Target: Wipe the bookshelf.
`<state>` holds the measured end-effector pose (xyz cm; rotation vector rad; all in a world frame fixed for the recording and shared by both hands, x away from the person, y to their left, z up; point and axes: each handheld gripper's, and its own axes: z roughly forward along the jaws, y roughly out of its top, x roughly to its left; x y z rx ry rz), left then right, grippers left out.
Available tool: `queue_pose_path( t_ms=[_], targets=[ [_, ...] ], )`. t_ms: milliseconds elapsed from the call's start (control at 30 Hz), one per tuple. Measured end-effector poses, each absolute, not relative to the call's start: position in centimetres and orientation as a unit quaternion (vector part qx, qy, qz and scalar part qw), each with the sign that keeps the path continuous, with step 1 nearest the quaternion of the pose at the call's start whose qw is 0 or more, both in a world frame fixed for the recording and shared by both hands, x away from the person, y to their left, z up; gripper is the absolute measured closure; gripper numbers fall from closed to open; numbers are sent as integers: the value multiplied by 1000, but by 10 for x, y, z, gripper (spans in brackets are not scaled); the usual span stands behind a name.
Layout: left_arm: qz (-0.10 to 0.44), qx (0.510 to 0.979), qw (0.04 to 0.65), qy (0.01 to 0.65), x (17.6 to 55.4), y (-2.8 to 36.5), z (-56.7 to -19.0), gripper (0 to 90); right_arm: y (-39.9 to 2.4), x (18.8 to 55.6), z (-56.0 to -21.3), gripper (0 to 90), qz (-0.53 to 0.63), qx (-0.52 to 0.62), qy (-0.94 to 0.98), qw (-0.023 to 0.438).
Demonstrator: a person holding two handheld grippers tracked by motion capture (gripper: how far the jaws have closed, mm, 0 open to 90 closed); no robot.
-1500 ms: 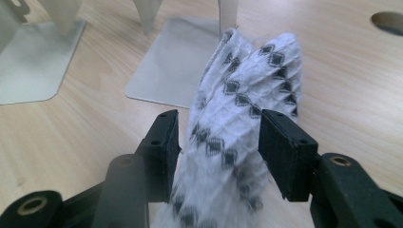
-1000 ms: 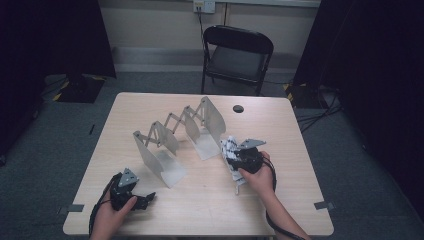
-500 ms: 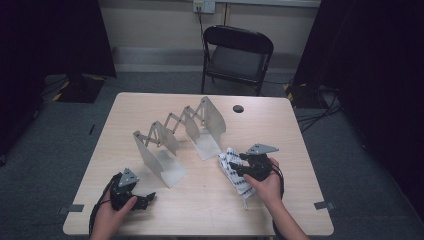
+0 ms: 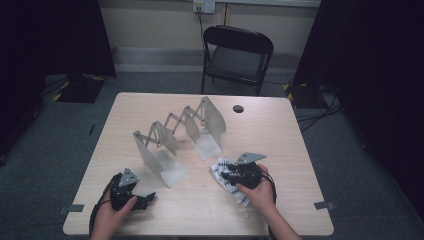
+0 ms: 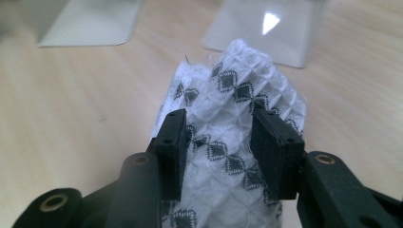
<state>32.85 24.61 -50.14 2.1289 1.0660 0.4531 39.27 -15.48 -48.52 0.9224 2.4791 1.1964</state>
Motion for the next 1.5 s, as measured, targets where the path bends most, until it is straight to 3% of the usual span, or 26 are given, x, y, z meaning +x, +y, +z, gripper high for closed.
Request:
queue_pose_path(
  t_ms=[133,267,467,567,1067,1500],
  targets=[
    [174,822,352,413,329,246,-502,38,-146,376,-479,562,414,292,857,97],
    [173,822,351,413,329,246,-501,37,-148,373,-461,559,442,294,840,109],
    [173,823,351,412,329,246,-501,36,-145,398,-465,680,423,304,842,143],
    [173,823,351,412,329,246,-501,36,-139,404,-475,687,414,302,848,133],
    [173,823,351,412,328,245,-501,34,-137,353,-483,595,416,281,859,99],
    [173,825,349,410,329,245,-501,28,-122,380,-461,500,438,298,841,106]
  ],
)
